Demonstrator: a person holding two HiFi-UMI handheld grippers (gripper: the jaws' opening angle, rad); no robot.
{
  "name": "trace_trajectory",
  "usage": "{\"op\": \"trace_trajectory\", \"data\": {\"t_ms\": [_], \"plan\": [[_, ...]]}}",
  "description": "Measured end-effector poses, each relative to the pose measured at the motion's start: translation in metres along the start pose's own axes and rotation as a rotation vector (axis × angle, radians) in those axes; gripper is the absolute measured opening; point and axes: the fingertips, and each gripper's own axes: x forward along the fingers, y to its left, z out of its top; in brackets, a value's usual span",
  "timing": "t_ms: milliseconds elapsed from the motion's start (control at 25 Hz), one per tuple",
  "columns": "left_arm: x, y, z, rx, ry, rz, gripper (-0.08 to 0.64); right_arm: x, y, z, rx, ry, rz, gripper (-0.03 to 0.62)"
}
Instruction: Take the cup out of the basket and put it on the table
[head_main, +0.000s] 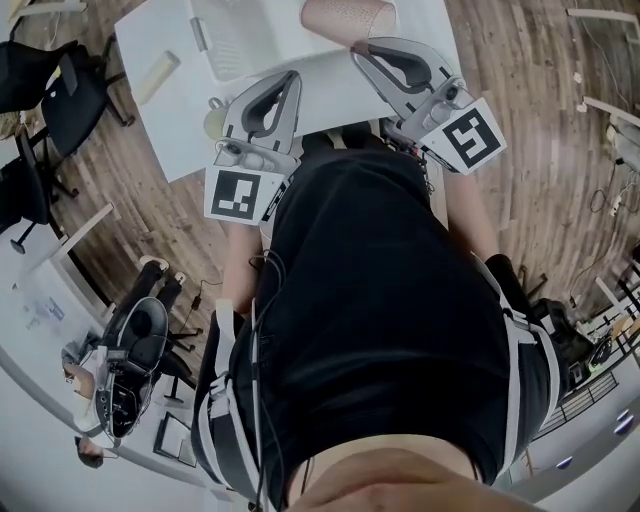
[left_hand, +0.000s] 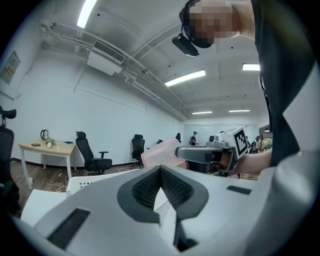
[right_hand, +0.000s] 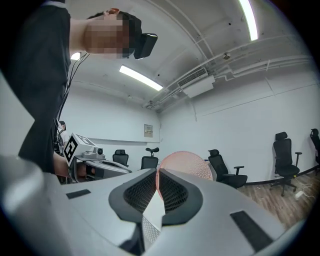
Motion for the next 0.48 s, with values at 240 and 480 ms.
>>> {"op": "trace_trajectory", "data": {"t_ms": [240,480], "plan": [[0.012,-0.016,-0.009,-0.006,0.008,0.09,0.02,-0.014,-0.016,-0.006,0.03,-0.014,0.054,0.032],[-0.004,-0.034,-0.019,-0.011,0.003,0.158,0.02,-0.031,-0.01,-0.006,0.016,-0.038,0.084,0.032]]}}
